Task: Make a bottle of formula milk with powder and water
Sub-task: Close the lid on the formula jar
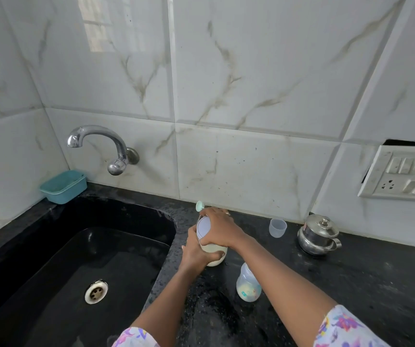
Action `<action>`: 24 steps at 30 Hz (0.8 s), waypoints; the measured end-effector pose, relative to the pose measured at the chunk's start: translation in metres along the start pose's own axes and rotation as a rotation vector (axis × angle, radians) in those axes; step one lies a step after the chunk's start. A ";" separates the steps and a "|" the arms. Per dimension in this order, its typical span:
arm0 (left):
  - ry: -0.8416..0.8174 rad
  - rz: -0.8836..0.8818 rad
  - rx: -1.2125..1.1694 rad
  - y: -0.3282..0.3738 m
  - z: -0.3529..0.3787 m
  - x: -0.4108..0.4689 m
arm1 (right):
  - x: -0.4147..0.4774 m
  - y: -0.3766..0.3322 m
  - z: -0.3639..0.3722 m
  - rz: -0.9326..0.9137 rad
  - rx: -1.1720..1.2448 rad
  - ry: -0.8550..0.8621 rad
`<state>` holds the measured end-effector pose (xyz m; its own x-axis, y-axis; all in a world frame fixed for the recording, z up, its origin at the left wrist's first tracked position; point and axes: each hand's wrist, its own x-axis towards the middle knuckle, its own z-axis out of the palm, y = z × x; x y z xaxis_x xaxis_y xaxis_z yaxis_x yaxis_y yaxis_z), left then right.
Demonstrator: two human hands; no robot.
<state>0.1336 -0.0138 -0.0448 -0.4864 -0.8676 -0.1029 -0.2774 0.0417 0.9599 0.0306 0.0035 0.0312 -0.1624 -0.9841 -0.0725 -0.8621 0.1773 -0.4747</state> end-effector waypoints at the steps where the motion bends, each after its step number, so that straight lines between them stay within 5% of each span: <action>1: -0.002 -0.002 0.000 0.000 0.000 0.000 | 0.000 0.002 0.000 0.004 0.027 -0.009; 18: 0.001 0.081 0.063 -0.012 0.000 0.009 | -0.002 0.013 0.006 0.027 0.156 0.011; 24: 0.048 0.101 0.110 -0.006 0.000 0.006 | -0.001 0.002 0.009 0.147 -0.016 0.086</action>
<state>0.1321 -0.0195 -0.0513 -0.4770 -0.8789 0.0077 -0.3193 0.1814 0.9301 0.0328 0.0049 0.0226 -0.3269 -0.9429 -0.0643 -0.8335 0.3197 -0.4507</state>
